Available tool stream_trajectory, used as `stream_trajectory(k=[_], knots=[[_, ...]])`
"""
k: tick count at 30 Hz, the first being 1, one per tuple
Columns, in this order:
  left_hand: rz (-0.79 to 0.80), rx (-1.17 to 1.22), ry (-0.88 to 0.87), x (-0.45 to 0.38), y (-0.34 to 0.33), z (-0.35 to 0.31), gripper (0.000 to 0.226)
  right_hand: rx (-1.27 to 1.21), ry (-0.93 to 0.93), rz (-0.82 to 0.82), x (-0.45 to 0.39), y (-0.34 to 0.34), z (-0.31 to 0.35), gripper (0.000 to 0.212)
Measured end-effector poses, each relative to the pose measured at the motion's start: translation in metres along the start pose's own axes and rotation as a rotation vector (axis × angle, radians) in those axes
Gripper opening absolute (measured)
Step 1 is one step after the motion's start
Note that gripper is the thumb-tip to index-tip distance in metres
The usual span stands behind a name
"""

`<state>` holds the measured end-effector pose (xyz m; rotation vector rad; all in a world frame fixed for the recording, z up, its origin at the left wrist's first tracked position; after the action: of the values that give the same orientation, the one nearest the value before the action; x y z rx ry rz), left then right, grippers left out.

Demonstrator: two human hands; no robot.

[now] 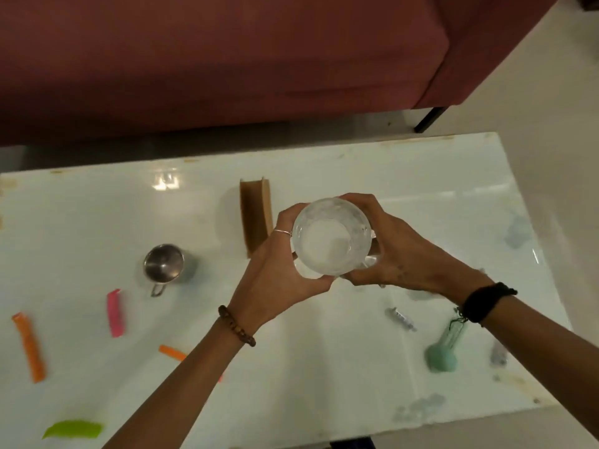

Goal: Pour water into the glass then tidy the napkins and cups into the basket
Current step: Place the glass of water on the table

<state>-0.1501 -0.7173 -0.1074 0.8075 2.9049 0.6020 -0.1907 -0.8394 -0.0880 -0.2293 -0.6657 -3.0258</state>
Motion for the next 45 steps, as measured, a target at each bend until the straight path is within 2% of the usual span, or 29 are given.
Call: stream_trajectory(k=[2,4,7,10,13,21,33,36,39,42,43,45], knots=[[-0.013,-0.041,-0.025,-0.022,-0.018,0.007,0.086,-0.008,0.003,0.013,-0.015,0.015,-0.019,0.083],[-0.09,-0.176,-0.124,-0.042,-0.031,0.008,0.088,-0.005,0.01,0.016,-0.031,0.027,-0.04,0.083],[-0.195,-0.306,-0.196,-0.067,-0.046,0.017,0.078,0.019,0.023,0.013,-0.051,0.037,-0.072,0.084],[-0.039,-0.184,-0.017,-0.092,-0.066,0.047,0.079,0.026,0.015,0.02,-0.07,0.038,-0.097,0.084],[-0.027,-0.138,0.072,-0.105,-0.075,0.069,0.078,0.025,-0.001,0.039,-0.084,0.037,-0.114,0.084],[-0.031,-0.056,0.158,-0.108,-0.081,0.097,0.079,-0.01,-0.033,0.055,-0.091,0.026,-0.134,0.084],[-0.043,-0.032,0.199,-0.105,-0.077,0.098,0.078,-0.035,-0.073,0.034,-0.088,0.021,-0.134,0.083],[-0.056,-0.022,0.219,-0.101,-0.08,0.093,0.077,-0.029,-0.108,0.048,-0.085,0.02,-0.133,0.09],[-0.166,0.037,0.276,-0.087,-0.077,0.083,0.084,-0.015,-0.186,0.021,-0.075,0.026,-0.129,0.11],[-0.378,0.145,0.433,-0.053,-0.064,0.07,0.087,0.241,-0.223,-0.038,-0.052,0.034,-0.112,0.116],[-0.42,0.206,0.468,-0.038,-0.059,0.065,0.08,0.351,-0.21,-0.067,-0.041,0.036,-0.1,0.112],[-0.436,0.32,0.502,-0.006,-0.049,0.053,0.051,0.487,-0.127,-0.122,-0.021,0.031,-0.07,0.094]])
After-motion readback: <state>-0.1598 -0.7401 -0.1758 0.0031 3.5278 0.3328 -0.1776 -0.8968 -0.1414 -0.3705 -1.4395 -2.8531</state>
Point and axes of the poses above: each hand's wrist, its own x-axis away from the middle knuckle, its own y-axis out of the back of the hand, z = x × y, the point moved 8 cm from there along -x, towards the middle knuckle, and after that the axes turned 9 degrees about -z, right-handed, at the moved point
